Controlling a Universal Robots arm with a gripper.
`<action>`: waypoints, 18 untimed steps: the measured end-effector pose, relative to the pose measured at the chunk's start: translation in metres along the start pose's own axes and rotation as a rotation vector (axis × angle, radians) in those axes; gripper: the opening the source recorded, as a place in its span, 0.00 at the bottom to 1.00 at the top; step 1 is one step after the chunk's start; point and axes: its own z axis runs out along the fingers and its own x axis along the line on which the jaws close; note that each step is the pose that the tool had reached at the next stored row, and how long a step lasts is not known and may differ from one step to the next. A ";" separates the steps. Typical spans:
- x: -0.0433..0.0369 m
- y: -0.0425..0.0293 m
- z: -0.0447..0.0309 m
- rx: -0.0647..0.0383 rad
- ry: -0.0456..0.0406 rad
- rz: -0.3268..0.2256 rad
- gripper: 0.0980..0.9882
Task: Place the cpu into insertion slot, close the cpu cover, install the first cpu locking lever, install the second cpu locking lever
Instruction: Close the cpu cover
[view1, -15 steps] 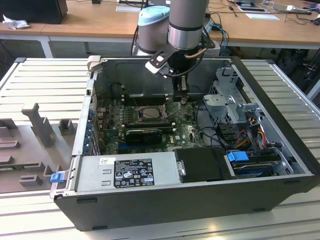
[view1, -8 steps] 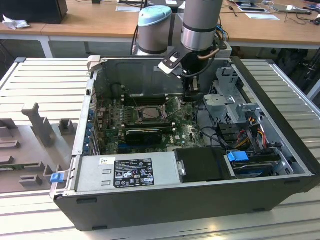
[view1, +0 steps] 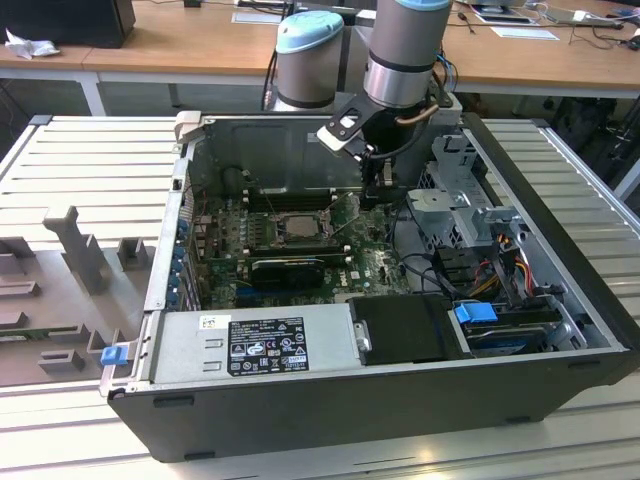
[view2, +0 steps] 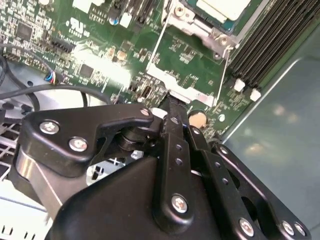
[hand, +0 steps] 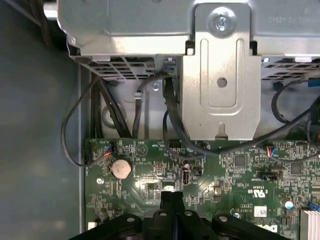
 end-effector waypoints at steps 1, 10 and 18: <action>0.0000 -0.0011 0.0000 0.000 0.0000 0.000 0.01; 0.0000 -0.0057 0.0001 0.000 0.0020 0.000 0.01; 0.0000 -0.0099 0.0002 0.000 0.0020 0.000 0.01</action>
